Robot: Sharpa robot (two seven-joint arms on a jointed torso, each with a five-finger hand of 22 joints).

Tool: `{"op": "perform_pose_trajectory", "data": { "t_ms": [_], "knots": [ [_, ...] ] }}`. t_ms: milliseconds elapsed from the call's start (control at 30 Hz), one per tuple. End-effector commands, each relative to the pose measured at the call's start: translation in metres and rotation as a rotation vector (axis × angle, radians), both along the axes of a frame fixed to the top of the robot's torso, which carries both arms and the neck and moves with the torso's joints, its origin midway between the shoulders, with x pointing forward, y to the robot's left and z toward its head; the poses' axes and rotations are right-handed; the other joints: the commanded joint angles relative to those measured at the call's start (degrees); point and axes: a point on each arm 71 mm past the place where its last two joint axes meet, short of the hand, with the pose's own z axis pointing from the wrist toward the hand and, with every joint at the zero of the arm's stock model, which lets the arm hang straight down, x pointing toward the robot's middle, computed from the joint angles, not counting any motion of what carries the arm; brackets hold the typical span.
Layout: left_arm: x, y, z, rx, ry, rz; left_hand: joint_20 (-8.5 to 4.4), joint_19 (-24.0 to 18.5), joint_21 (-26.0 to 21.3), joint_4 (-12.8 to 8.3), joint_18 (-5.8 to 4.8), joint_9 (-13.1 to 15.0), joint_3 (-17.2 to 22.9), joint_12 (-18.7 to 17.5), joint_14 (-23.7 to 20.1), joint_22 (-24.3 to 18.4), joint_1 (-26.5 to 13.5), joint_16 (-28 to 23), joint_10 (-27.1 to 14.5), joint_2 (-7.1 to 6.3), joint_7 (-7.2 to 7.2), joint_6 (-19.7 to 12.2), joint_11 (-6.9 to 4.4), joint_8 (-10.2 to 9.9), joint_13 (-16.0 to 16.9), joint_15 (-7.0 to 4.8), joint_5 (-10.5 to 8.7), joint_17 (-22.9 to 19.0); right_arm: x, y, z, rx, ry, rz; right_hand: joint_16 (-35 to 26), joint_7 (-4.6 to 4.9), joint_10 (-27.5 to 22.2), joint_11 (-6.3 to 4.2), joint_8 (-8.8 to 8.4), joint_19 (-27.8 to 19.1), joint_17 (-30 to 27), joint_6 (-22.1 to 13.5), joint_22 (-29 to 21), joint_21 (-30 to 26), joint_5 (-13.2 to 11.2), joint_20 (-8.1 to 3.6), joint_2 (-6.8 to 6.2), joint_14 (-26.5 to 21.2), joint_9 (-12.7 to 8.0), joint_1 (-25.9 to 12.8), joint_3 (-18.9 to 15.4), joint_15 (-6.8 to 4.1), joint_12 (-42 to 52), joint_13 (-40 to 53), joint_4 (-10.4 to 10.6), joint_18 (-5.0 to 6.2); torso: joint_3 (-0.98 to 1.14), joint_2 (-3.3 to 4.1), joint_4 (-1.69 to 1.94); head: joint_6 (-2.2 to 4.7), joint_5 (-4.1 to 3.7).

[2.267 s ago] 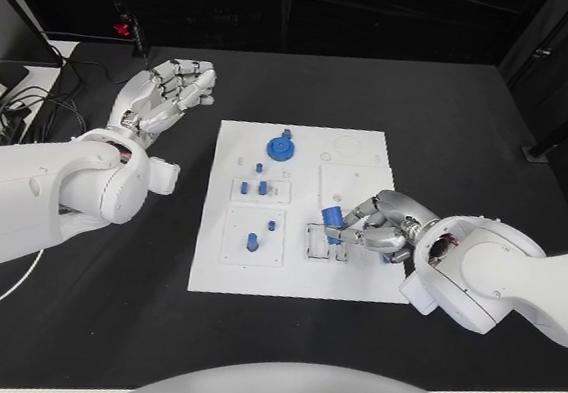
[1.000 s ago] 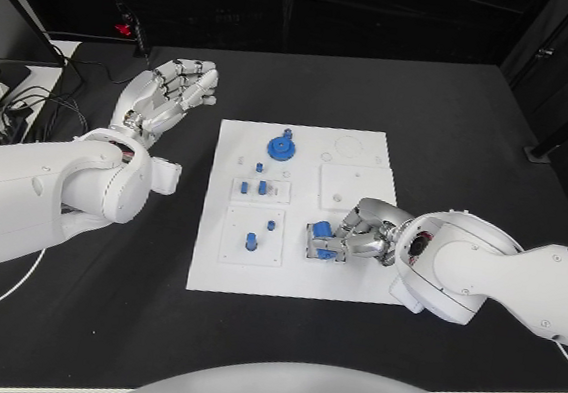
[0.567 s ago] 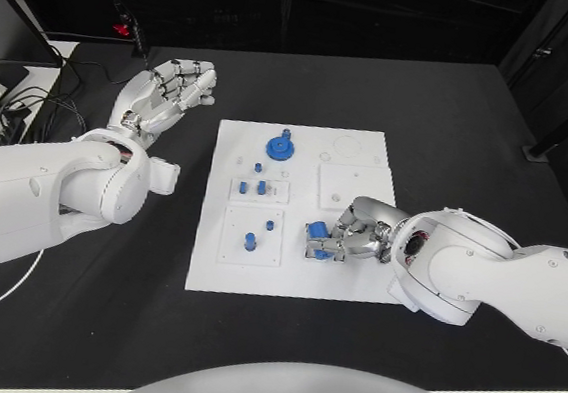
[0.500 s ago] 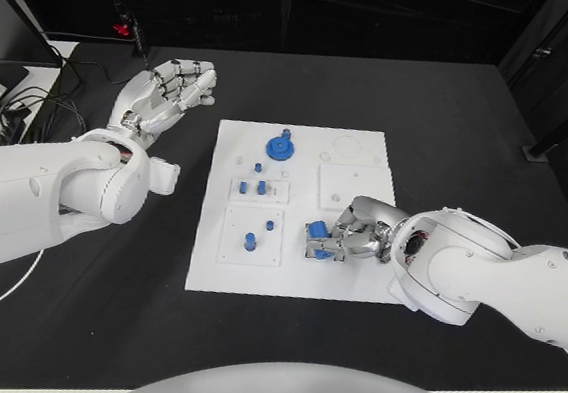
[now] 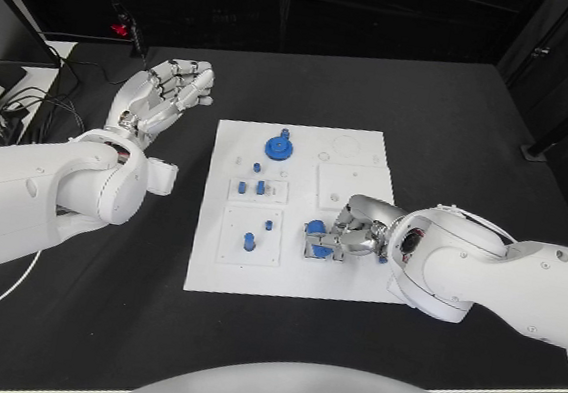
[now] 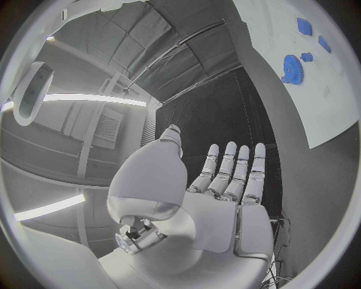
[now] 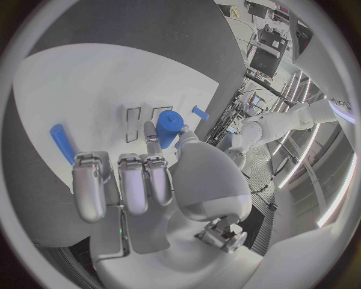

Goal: Assemble the parts on the task board

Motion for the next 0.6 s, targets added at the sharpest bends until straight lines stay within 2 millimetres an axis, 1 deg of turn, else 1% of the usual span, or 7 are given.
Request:
{"op": "perform_pose_trajectory", "data": {
  "t_ms": [33,100,200,300,400,533,600],
  "knots": [
    [-0.0015,-0.0011,0.0056,-0.023,-0.063,-0.017,0.17,0.1,0.3,0.0,0.07,-0.1,-0.3,0.2,-0.4,-0.1,0.0,0.4,-0.4,0.73,8.77,-0.6,0.17,0.2,-0.1,0.09,0.31,-0.1,-0.0011,0.0003,-0.0018,-0.041,0.020,0.018,0.1,0.28,6.3,0.05,-0.34,6.1,15.1,-0.2,15.1,0.2,-0.3,-0.25,0.70,6.0,0.0,-0.5,-0.8,-0.22,0.2,15.1,0.1,-0.86,0.01,0.04,0.00,0.01,-0.63],
    [-0.0016,-0.0012,0.0056,-0.024,-0.063,-0.017,0.17,0.1,0.3,0.0,0.07,-0.1,-0.3,0.2,-0.4,-0.1,0.0,0.4,-0.4,0.73,8.77,-0.6,0.17,0.2,-0.1,0.09,0.31,-0.1,-0.0010,0.0006,-0.0024,-0.046,0.025,0.022,0.1,0.29,6.3,0.06,-0.41,6.1,15.1,-0.2,15.1,0.2,-0.5,-0.25,0.84,6.0,0.0,-0.7,-1.0,-0.22,0.2,15.1,0.1,-0.86,-0.01,0.03,0.01,0.01,-0.46],
    [-0.0017,-0.0009,0.0056,-0.023,-0.062,-0.016,0.17,0.1,0.3,0.0,0.07,-0.1,-0.3,0.2,-0.4,-0.1,0.0,0.4,-0.4,0.73,8.77,-0.6,0.17,0.2,-0.1,0.09,0.31,-0.1,-0.0011,0.0010,-0.0026,-0.049,0.028,0.024,0.1,0.31,6.3,0.08,-0.55,6.1,15.1,-0.2,15.1,0.2,-1.1,-0.23,1.07,6.0,0.0,-1.2,-1.6,-0.19,0.2,15.1,0.1,-0.86,0.03,-0.02,-0.12,0.01,-0.10],
    [-0.0017,-0.0007,0.0056,-0.023,-0.062,-0.016,0.17,0.1,0.3,0.0,0.07,-0.1,-0.3,0.2,-0.4,-0.1,0.0,0.4,-0.4,0.73,8.77,-0.6,0.17,0.2,-0.1,0.09,0.31,-0.1,-0.0009,0.0012,-0.0028,-0.050,0.029,0.024,0.1,0.34,6.3,0.09,-0.64,6.1,15.1,-0.2,15.1,0.2,-1.4,-0.23,1.19,6.0,0.0,-1.4,-1.9,-0.18,0.2,15.1,0.1,-0.86,0.02,0.04,-0.01,0.01,-0.19],
    [-0.0018,-0.0007,0.0056,-0.023,-0.062,-0.017,0.17,0.1,0.3,0.0,0.07,-0.1,-0.3,0.2,-0.4,-0.1,0.0,0.4,-0.4,0.73,8.77,-0.6,0.17,0.2,-0.1,0.09,0.31,-0.1,-0.0009,0.0016,-0.0029,-0.051,0.030,0.026,0.1,0.35,6.3,0.10,-0.68,6.1,15.1,-0.2,15.1,0.2,-1.5,-0.22,1.20,6.0,0.0,-1.5,-2.1,-0.17,0.2,15.1,0.1,-0.86,0.00,0.01,-0.03,0.01,-0.15],
    [-0.0018,-0.0006,0.0056,-0.024,-0.061,-0.017,0.17,0.1,0.3,0.0,0.07,-0.1,-0.3,0.2,-0.4,-0.1,0.0,0.4,-0.4,0.73,8.77,-0.6,0.17,0.2,-0.1,0.09,0.31,-0.1,-0.0010,0.0021,-0.0030,-0.051,0.030,0.029,0.1,0.40,6.3,0.15,-0.87,6.1,15.1,-0.2,15.1,0.2,-2.4,-0.18,1.16,6.0,0.1,-2.3,-3.2,-0.13,0.2,15.1,0.1,-0.86,0.02,0.00,-0.06,0.01,-0.12],
    [-0.0017,-0.0005,0.0056,-0.023,-0.061,-0.017,0.17,0.1,0.3,0.0,0.06,-0.1,-0.3,0.3,-0.4,-0.1,0.1,0.5,-0.4,0.80,8.77,-0.6,0.17,0.2,-0.1,0.09,0.34,-0.2,-0.0009,0.0021,-0.0029,-0.050,0.030,0.028,0.1,0.48,6.3,0.22,-1.05,6.1,15.1,-0.3,15.1,0.2,-3.3,-0.16,1.10,6.0,0.1,-3.1,-4.2,-0.11,0.2,15.1,0.1,-0.86,0.00,0.00,-0.06,0.01,-0.14]
  ]
}}
